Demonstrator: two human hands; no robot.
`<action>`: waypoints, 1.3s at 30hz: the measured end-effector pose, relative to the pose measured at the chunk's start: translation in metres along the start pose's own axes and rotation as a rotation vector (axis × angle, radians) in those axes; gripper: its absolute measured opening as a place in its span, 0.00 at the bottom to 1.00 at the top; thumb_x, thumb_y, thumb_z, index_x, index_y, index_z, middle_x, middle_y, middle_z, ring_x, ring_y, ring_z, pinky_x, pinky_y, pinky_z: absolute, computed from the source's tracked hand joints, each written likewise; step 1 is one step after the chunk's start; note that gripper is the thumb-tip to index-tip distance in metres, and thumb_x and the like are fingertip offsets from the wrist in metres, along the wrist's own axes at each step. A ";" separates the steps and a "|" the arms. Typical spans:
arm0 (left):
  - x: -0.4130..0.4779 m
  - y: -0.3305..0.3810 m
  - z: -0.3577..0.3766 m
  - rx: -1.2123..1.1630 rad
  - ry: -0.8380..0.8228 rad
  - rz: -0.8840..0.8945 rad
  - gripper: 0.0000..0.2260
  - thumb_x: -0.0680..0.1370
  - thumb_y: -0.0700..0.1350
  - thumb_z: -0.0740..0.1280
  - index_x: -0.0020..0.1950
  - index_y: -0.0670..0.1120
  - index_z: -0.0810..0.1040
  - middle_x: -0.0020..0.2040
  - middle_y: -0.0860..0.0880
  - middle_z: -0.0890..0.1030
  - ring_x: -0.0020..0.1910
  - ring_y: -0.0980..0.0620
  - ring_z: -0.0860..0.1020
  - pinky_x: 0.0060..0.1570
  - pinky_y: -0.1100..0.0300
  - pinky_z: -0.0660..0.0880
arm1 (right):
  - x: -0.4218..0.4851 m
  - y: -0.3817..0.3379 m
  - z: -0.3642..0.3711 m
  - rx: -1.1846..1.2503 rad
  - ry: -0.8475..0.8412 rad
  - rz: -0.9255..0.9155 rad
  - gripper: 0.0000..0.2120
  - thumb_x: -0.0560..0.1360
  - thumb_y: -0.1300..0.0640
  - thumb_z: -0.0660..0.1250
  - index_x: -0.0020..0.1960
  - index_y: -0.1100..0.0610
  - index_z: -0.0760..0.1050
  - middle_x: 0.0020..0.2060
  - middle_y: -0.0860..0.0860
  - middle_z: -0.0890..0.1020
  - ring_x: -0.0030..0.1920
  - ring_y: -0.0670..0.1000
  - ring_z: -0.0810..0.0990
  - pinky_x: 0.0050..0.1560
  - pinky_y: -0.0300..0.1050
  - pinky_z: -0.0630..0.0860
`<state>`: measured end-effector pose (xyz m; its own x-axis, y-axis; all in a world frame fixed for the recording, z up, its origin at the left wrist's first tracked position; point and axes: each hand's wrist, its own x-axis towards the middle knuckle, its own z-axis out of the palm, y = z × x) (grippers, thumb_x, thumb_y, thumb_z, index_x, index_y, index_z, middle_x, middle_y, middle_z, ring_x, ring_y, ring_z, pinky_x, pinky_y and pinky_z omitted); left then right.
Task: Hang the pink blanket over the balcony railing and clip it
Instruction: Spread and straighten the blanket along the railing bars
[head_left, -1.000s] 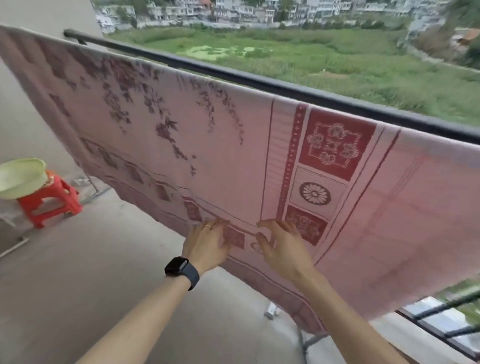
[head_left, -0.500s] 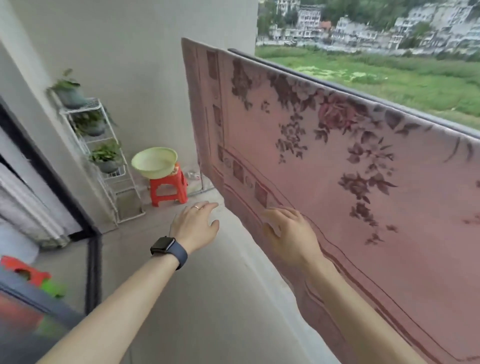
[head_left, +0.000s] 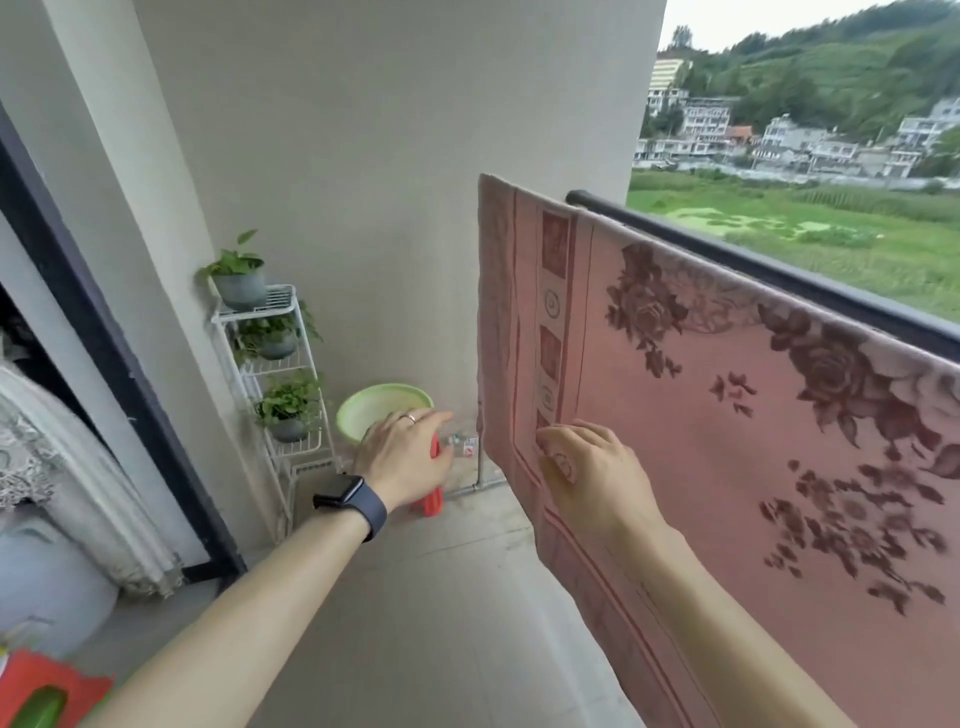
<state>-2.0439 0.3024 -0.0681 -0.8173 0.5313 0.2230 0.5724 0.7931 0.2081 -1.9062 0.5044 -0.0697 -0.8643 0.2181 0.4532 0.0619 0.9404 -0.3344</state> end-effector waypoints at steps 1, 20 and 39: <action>0.018 -0.005 -0.001 0.003 0.007 -0.010 0.21 0.77 0.53 0.63 0.71 0.56 0.72 0.70 0.54 0.75 0.66 0.47 0.74 0.63 0.55 0.69 | 0.022 0.004 0.005 -0.009 0.004 -0.014 0.08 0.75 0.57 0.68 0.52 0.50 0.81 0.50 0.43 0.85 0.61 0.55 0.78 0.50 0.52 0.78; 0.313 -0.176 -0.025 -0.103 0.020 0.056 0.24 0.77 0.53 0.63 0.73 0.57 0.69 0.73 0.54 0.71 0.70 0.50 0.70 0.66 0.55 0.69 | 0.334 -0.026 0.083 -0.154 0.062 -0.010 0.09 0.75 0.57 0.68 0.55 0.51 0.81 0.52 0.45 0.85 0.60 0.55 0.79 0.54 0.53 0.78; 0.471 -0.198 -0.046 -0.229 0.058 0.327 0.21 0.78 0.52 0.62 0.72 0.57 0.70 0.71 0.55 0.72 0.68 0.49 0.71 0.66 0.55 0.67 | 0.471 -0.038 0.068 -0.408 0.150 0.122 0.17 0.81 0.45 0.60 0.68 0.45 0.74 0.63 0.44 0.81 0.65 0.52 0.75 0.59 0.55 0.76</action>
<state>-2.5387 0.3820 0.0398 -0.5880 0.7218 0.3651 0.8072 0.4946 0.3222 -2.3499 0.5539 0.0999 -0.7585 0.3411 0.5553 0.3766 0.9248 -0.0537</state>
